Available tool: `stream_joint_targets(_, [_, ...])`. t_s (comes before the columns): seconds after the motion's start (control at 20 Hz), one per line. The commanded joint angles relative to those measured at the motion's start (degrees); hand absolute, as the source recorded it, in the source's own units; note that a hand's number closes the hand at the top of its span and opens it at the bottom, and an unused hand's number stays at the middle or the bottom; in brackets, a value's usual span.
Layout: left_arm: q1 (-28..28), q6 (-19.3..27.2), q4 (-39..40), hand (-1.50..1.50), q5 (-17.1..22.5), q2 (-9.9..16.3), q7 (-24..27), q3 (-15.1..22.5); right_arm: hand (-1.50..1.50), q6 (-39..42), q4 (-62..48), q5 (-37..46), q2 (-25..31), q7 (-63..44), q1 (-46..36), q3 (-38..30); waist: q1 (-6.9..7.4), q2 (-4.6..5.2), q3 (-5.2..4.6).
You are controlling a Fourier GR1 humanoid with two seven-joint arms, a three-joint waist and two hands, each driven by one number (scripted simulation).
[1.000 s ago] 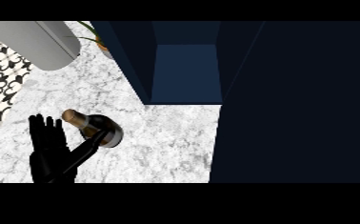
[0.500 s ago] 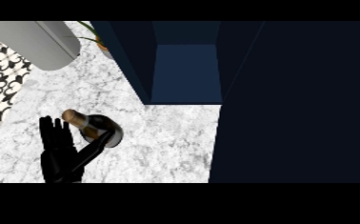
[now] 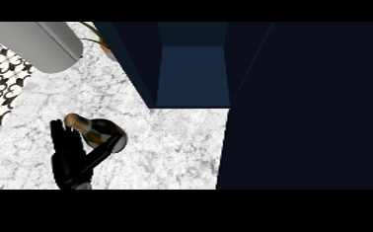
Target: Pick up the wine, place it into the cabinet and close the cabinet
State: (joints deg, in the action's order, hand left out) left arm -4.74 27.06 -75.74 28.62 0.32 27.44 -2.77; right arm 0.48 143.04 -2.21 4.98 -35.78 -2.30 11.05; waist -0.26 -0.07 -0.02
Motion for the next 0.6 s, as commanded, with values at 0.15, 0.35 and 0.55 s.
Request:
stream_joint_targets(0.15, [2.5,-5.5,6.9,-1.50,2.1,1.0,3.2,-2.5,-1.50,-1.1,8.5,-1.0,0.8,-5.9,-1.1,-1.7,0.00,0.02,-0.02])
stream_joint_targets(0.35, [3.5,-2.9,7.7,-1.50,3.1,-0.3,4.7,-0.4,-1.50,-1.7,5.6,-0.1,0.5,-6.1,-4.7,-1.6,0.18,0.02,-0.01])
stream_joint_targets(0.55, [1.2,-5.6,4.5,-1.50,5.9,1.6,3.5,-1.1,-1.50,0.1,6.1,-3.0,1.0,-4.5,-1.9,-4.1,0.21,-0.01,0.02])
